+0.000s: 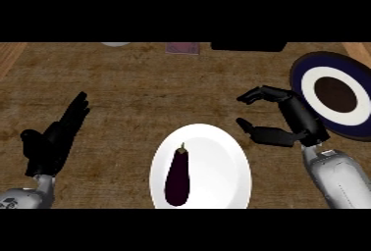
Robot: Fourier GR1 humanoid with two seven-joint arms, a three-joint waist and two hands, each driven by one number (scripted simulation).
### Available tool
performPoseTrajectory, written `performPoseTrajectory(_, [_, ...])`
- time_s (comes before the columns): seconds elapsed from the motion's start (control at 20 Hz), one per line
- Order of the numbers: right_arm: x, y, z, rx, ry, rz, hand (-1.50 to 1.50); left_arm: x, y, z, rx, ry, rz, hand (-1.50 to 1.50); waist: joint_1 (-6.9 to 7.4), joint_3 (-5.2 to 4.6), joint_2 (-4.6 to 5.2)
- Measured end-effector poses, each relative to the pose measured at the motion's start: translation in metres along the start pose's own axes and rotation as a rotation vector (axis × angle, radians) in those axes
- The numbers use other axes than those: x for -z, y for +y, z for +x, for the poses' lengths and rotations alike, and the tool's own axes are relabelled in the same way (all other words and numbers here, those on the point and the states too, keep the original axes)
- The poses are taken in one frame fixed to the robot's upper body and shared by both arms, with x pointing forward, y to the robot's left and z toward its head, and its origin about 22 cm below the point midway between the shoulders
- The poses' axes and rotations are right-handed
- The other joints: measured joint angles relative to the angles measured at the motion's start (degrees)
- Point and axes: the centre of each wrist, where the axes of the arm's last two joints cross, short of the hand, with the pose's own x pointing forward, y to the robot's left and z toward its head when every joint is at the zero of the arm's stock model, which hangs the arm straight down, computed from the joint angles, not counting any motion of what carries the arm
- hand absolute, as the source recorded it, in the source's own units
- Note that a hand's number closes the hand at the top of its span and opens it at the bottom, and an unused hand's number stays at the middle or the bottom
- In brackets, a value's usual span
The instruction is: Pick the eggplant from the plate and place it in the plate
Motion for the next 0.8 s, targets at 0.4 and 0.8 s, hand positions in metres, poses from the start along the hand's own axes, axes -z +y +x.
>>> performPoseTrajectory(0.4, [-0.014, 0.086, -0.048, 0.071, 0.048, 0.1, -1.5, 0.018, -0.002, -0.012, -0.077, 0.057, 0.052, 0.0, -1.46, 0.51, -0.15])
performPoseTrajectory(0.8, [-0.011, 0.095, -0.023, -0.115, 0.1, 0.277, -1.5, 0.022, 0.0, -0.015, -0.085, 0.068, 0.058, 0.0, -1.8, 0.55, -0.41])
